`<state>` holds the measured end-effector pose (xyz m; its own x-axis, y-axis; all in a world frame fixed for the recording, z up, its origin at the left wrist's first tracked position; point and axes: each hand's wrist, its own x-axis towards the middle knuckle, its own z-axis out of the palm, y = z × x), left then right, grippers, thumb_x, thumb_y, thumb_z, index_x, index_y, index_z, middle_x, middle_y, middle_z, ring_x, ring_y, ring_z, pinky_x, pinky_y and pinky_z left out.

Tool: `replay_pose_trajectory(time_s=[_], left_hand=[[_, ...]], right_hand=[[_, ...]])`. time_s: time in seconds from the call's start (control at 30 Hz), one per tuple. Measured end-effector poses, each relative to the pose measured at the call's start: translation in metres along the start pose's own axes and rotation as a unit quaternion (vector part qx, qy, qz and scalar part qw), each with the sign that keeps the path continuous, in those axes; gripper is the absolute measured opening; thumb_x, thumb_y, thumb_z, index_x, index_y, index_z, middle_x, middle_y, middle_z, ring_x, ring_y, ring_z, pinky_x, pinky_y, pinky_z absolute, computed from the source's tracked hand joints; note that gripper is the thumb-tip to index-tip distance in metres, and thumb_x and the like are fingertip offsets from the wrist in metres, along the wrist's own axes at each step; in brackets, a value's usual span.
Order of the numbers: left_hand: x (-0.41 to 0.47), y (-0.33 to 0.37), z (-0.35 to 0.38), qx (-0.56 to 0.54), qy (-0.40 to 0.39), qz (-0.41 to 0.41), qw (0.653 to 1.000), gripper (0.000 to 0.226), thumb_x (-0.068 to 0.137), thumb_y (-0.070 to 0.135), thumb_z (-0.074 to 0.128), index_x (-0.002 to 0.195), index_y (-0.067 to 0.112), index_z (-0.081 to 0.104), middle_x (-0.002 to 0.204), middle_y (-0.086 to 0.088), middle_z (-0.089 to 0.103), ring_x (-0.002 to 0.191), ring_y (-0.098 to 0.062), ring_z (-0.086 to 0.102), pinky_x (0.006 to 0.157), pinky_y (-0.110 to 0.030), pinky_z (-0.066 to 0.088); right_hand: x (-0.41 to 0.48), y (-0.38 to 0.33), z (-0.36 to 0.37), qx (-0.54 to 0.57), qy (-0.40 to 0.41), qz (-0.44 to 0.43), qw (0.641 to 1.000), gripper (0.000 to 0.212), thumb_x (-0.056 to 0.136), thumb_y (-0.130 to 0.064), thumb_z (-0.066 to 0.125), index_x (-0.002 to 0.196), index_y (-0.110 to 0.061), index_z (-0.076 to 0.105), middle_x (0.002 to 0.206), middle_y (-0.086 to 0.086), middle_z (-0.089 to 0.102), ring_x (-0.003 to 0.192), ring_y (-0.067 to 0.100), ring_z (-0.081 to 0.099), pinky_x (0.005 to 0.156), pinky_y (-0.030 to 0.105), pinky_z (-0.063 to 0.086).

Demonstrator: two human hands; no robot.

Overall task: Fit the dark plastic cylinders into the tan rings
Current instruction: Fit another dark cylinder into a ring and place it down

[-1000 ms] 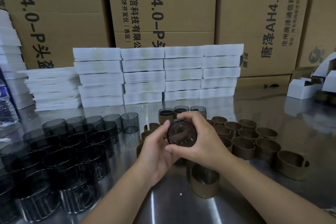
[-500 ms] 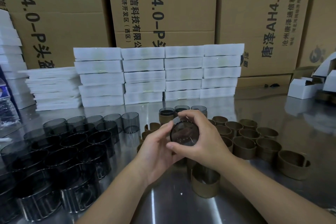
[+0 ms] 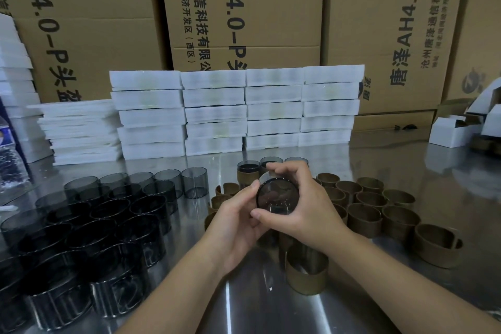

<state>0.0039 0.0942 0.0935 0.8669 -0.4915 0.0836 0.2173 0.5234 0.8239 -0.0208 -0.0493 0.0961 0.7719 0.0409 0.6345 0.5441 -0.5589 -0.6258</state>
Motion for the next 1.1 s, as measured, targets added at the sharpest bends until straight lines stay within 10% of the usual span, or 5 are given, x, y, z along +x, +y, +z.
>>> replay_pose_trajectory(time_s=[0.43,1.1], left_hand=[[-0.003,0.0023,0.0022,-0.009,-0.017,-0.002,1.0,0.025,0.078,0.019,0.061,0.084,0.004,0.08,0.097,-0.016,0.075,0.087,-0.021,0.074,0.071,-0.026,0.059],[-0.0049,0.0019,0.0022,-0.013,-0.054,-0.053,0.997,0.027,0.073,0.017,0.066,0.092,0.002,0.078,0.105,-0.025,0.071,0.095,-0.031,0.072,0.08,-0.035,0.06]], right_hand=[[0.0011,-0.0041,-0.004,-0.037,0.032,-0.006,0.999,0.054,0.055,-0.07,0.067,0.101,-0.053,0.042,0.119,-0.038,0.049,0.114,-0.008,0.051,0.096,0.03,0.05],[0.0024,-0.0046,-0.0047,0.03,0.134,-0.018,0.99,0.044,0.064,-0.062,0.068,0.094,-0.03,0.072,0.094,-0.019,0.071,0.094,0.005,0.067,0.082,0.039,0.056]])
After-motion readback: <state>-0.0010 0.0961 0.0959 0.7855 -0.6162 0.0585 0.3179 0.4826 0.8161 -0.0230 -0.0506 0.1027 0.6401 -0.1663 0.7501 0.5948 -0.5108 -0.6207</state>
